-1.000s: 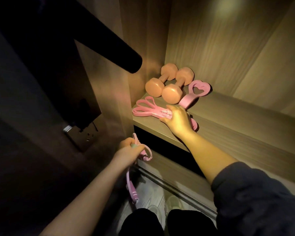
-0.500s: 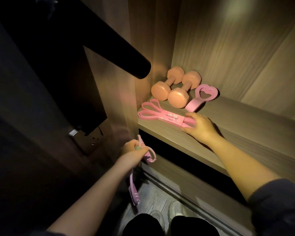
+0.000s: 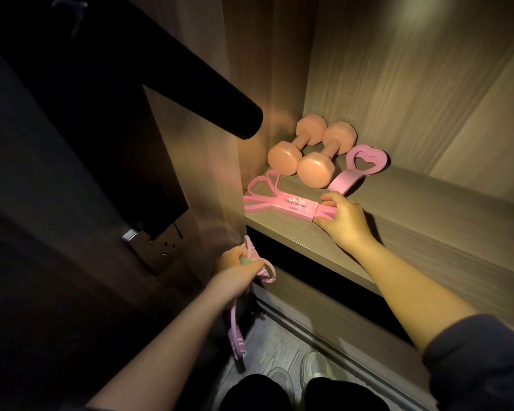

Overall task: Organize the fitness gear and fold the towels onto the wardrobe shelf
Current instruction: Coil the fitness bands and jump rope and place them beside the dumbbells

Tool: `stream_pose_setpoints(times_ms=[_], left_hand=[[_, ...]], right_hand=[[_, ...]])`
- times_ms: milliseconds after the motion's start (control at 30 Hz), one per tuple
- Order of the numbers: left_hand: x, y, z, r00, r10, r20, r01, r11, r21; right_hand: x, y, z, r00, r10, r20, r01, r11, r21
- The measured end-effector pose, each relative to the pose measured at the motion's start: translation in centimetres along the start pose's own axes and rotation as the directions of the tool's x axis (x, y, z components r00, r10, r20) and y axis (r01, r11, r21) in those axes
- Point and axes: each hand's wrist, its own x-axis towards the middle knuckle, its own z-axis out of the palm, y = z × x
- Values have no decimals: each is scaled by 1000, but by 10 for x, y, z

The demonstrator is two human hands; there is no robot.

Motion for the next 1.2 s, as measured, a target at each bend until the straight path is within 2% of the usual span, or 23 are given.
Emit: stream_pose_setpoints(times_ms=[367, 600, 867, 1067, 1200], left_hand=[[1, -2, 1, 999, -29, 32, 28, 1000, 12], [-6, 5, -1, 999, 7, 32, -7, 1000, 7], [-22, 21, -8, 995, 94, 44, -96, 995, 36], [-57, 42, -19, 973, 191, 130, -195, 981, 19], [-94, 52, -20, 942, 256, 217, -253, 967, -41]], right_hand=[[-10, 7, -4, 998, -67, 12, 68, 984, -166], [-8, 13, -3, 999, -38, -1, 38, 994, -100], [-20, 10, -15, 998, -9, 54, 21, 974, -226], [-76, -8, -36, 999, -49, -10, 48, 997, -58], [-131, -17, -47, 989, -42, 140, 34, 998, 60]])
